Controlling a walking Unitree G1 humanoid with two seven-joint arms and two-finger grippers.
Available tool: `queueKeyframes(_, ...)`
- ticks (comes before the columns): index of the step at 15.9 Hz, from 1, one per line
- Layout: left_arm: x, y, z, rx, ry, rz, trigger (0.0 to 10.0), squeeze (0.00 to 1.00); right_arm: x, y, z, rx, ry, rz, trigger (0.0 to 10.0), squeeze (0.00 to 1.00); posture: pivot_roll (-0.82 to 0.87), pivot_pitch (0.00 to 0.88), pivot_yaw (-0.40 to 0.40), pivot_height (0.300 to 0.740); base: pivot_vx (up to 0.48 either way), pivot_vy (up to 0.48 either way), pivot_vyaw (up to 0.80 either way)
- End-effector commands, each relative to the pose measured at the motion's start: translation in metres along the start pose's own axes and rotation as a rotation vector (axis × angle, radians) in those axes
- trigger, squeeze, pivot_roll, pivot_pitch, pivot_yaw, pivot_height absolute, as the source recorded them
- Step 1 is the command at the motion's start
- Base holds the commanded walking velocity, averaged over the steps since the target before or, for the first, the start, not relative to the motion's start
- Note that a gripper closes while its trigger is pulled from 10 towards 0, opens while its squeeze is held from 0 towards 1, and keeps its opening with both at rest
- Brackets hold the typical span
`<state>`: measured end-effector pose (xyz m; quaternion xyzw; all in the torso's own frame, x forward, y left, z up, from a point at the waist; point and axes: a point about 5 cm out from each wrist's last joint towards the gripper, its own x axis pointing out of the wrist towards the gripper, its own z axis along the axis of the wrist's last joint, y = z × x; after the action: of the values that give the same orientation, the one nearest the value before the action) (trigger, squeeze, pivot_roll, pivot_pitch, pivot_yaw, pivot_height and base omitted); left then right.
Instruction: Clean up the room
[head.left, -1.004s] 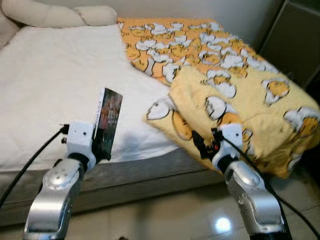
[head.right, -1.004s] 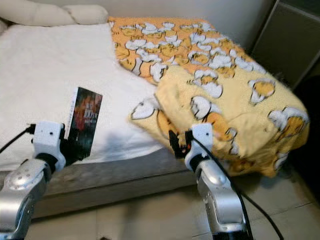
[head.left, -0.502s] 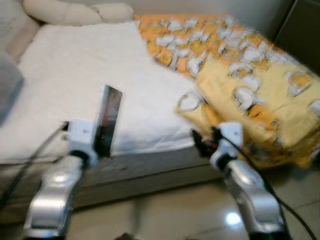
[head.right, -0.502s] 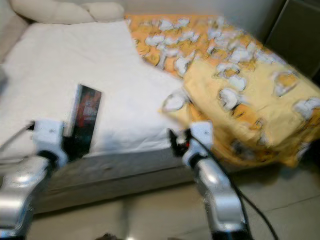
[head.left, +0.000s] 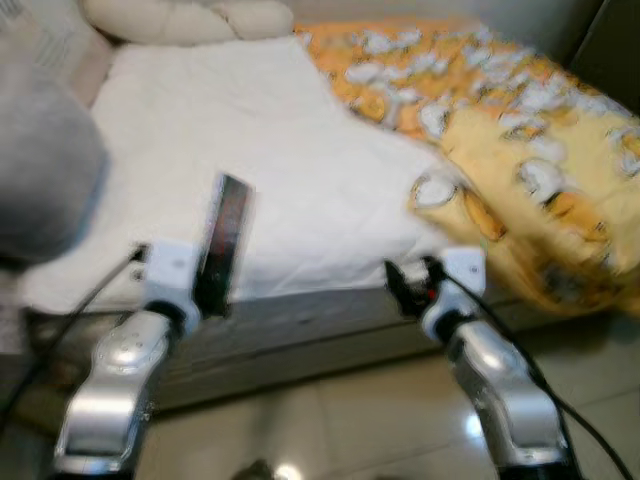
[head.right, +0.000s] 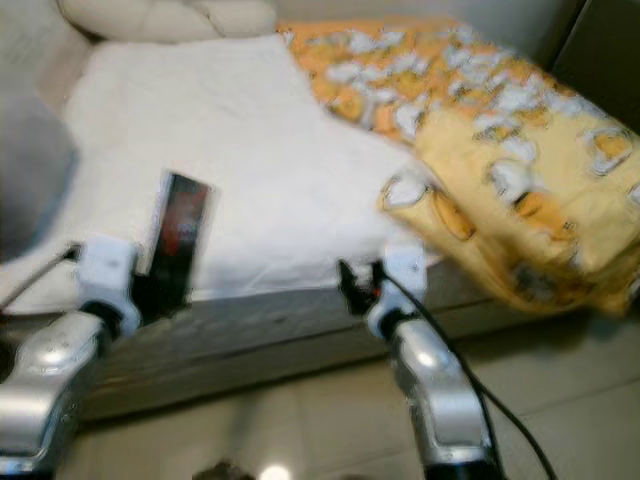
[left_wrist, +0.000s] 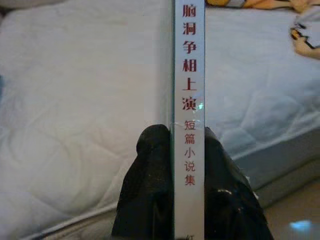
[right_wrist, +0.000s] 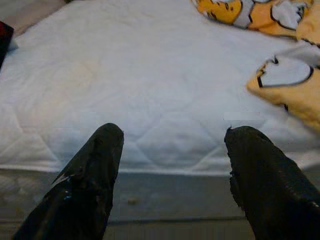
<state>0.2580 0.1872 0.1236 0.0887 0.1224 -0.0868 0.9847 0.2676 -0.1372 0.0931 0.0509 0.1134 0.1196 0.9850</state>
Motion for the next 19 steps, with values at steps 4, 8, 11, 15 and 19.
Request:
queueKeyframes(4,0.001,0.006,0.013,-0.02,-0.057,0.037,10.0,0.0,0.002,0.001,0.007,0.001,-0.03,-0.003,10.0,0.0,-0.04,0.0,-0.028,0.74,0.0,0.0,0.0)
queueKeyframes(8,0.002,0.009,0.017,-0.024,-0.09,0.058,10.0,0.0,0.003,0.003,0.01,0.02,-0.041,0.0,10.0,0.0,-0.04,0.0,-0.024,0.74,0.0,0.0,0.0)
queueKeyframes(11,0.002,0.013,0.019,-0.031,-0.094,0.061,10.0,0.0,0.006,0.004,0.012,-0.033,-0.043,0.002,10.0,0.0,-0.04,0.0,-0.015,0.74,0.315,0.0,0.53)
queueKeyframes(15,0.002,0.015,0.02,-0.03,-0.098,0.06,10.0,0.0,0.007,0.01,0.012,-0.035,-0.038,0.053,10.0,0.0,-0.04,0.0,-0.016,0.74,0.38,0.0,0.8)
queueKeyframes(19,0.003,0.016,0.021,-0.023,-0.095,0.054,10.0,0.0,0.007,0.012,0.012,-0.016,-0.039,0.068,10.0,0.0,-0.04,0.0,-0.013,0.74,0.4,0.0,0.4)
